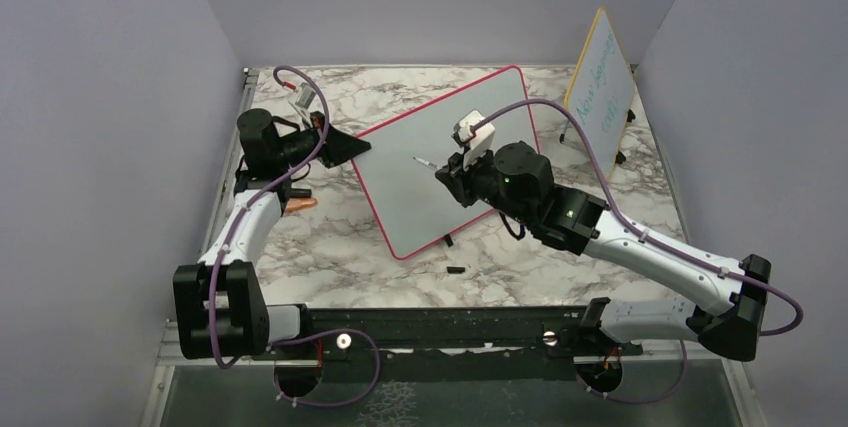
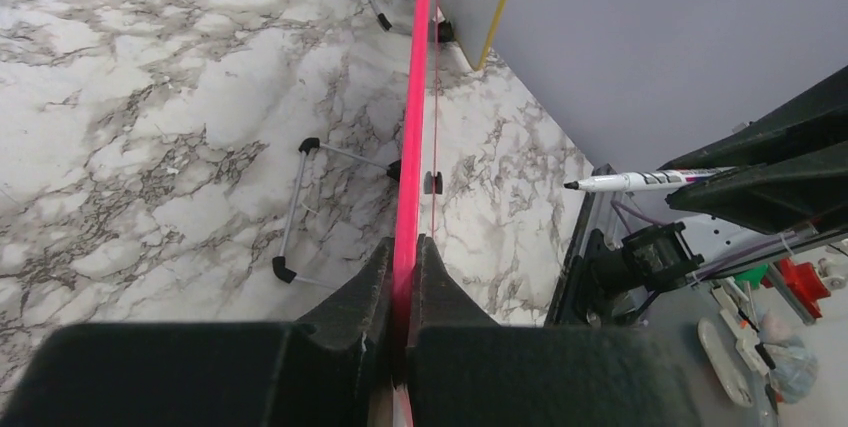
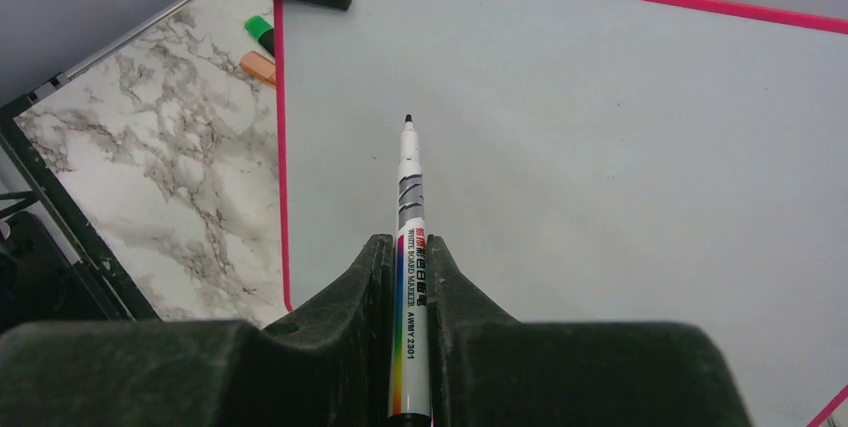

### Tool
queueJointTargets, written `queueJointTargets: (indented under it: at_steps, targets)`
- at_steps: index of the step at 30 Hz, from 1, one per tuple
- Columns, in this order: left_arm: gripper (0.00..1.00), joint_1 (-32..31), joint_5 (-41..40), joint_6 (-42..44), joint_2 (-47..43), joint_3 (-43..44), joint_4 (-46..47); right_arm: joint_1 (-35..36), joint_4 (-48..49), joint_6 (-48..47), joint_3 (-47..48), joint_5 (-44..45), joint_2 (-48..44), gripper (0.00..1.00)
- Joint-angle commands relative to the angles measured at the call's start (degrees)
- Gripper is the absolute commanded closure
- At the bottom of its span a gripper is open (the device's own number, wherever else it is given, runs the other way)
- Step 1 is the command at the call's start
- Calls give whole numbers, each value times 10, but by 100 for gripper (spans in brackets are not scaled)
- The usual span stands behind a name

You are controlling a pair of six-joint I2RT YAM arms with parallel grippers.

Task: Write a sentence on the whiteboard

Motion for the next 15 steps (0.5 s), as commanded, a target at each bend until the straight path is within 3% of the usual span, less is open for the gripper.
queueJointTargets:
  at_steps: [1, 15]
  targets:
    - [100, -4, -34, 15, -32, -33, -8, 14, 17, -11, -3, 25, -7, 99]
    - [100, -13, -69, 42, -64, -62, -8, 33, 5, -34, 15, 56, 8, 99]
